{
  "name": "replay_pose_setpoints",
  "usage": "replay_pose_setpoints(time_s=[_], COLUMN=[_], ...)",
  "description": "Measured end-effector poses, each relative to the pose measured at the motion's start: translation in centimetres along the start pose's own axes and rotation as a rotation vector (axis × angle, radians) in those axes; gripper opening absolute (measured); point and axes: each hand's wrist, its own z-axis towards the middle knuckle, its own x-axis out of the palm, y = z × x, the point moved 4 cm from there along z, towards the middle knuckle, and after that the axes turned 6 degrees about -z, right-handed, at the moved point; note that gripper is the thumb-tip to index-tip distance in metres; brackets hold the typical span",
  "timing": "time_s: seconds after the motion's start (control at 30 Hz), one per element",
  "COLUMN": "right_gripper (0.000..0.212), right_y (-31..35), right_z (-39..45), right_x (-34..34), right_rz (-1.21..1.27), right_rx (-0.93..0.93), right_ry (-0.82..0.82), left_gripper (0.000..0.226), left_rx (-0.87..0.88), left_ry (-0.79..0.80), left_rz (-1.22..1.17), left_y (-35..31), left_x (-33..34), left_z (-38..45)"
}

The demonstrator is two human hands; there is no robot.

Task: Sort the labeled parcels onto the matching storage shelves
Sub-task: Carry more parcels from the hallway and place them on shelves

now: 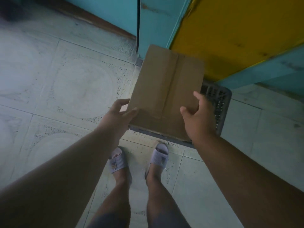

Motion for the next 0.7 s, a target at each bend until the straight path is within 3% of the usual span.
replay_pose_setpoints(time_s=[0.13, 0.23, 0.37, 0.53, 0.7], right_gripper=[0.067, 0.064, 0.059, 0.059, 0.065], right_y=[6.7, 12.0, 16.9, 19.9, 23.1], right_z=[-6.4, -11.3, -16.6, -22.9, -28.2], right_x=[-8.8, -14.6, -20.7, -23.9, -25.5], right_rz=[0.006, 0.038, 0.032, -0.051, -0.025], right_rx=[-0.178, -0.318, -0.404, -0.426, -0.37], right_ry=[0.004, 0.033, 0.0, -0.046, -0.202], left_gripper=[0.044, 0.069, 0.091, 0.089, 0.087], left_rx=[-0.002, 0.019, 0.153, 0.402, 0.59], left_ry=[0.074, 0.162, 0.226, 0.197, 0.22], left_rz=[-0.091, -0.131, -0.133, -0.128, -0.028], left_y=[-5.1, -8.8, -13.3, -16.3, -17.8], left_x=[-2.0, -4.2, -6.7, -8.6, -9.9], left_z=[-11.1, -19.2, -27.5, -33.6, -36.5])
